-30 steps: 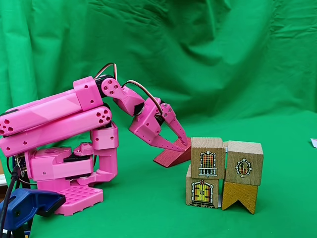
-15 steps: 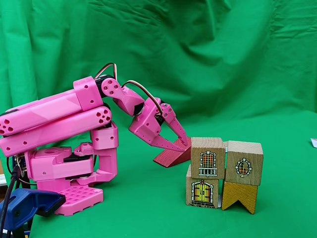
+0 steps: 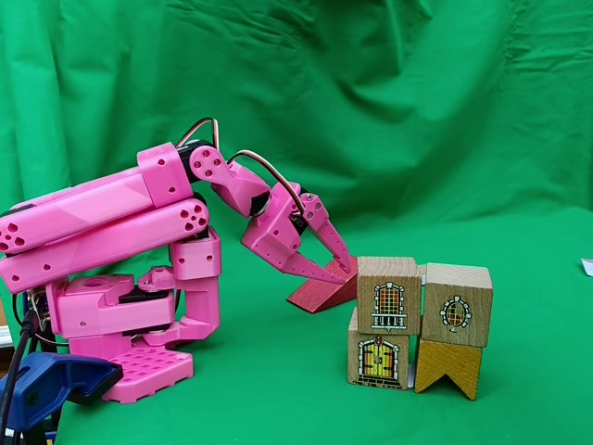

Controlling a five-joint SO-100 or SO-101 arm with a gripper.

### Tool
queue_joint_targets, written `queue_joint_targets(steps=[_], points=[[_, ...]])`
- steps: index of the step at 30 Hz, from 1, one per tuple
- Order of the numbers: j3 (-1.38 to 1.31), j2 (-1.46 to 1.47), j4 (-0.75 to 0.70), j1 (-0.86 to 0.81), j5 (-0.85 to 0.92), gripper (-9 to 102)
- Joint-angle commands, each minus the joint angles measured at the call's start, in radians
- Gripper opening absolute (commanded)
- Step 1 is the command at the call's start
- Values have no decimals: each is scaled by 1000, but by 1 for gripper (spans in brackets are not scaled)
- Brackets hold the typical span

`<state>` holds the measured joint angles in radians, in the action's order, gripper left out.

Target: Grasp some building blocks and build the house on the picture.

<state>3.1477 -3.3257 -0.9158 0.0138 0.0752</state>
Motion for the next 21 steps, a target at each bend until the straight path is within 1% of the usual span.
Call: queue_joint_targets(steps=[1,21], points=[[15,-18,15,2,-3,0],[14,-18,15,5,6,1]])
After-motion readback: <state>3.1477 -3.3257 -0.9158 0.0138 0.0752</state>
